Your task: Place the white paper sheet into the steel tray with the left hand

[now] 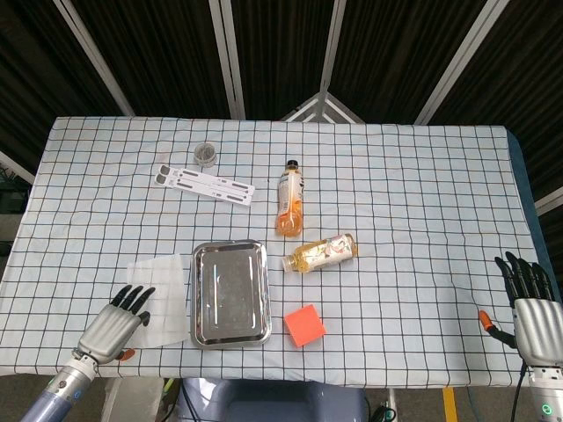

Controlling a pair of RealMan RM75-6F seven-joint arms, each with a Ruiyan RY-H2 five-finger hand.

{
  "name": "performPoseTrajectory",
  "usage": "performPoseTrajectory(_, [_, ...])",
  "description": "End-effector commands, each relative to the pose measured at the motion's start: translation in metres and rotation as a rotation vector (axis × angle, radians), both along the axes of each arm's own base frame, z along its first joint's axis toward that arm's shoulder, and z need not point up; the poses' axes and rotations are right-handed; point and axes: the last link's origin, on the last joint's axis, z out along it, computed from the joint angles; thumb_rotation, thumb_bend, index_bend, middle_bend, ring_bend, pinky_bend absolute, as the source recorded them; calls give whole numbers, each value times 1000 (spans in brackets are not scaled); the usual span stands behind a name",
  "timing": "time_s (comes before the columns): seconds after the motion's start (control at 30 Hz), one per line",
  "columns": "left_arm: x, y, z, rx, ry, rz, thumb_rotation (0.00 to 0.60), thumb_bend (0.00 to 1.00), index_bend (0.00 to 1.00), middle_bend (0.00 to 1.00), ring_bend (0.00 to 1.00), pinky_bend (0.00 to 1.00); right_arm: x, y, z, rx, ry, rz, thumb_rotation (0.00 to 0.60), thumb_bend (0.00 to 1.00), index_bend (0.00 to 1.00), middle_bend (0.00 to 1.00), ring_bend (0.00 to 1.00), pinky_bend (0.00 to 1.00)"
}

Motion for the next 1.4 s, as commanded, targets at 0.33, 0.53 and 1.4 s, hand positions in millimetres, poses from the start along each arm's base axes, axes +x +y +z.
performPoseTrajectory(0.33, [2,4,-14,-15,-7,6,600,396,555,0,0,0,0,0,1,-1,-8,0,600,325,0,0,0,0])
performPoseTrajectory(0.53, [3,6,-8,8,-38,8,600,429,607,0,0,0,0,0,0,-1,-8,0,600,326,0,0,0,0])
performPoseTrajectory(1.4, [159,104,65,304,-325,-376,600,441,609,29,0,0,-1,0,0,-1,-10,-5,600,325,0,0,0,0])
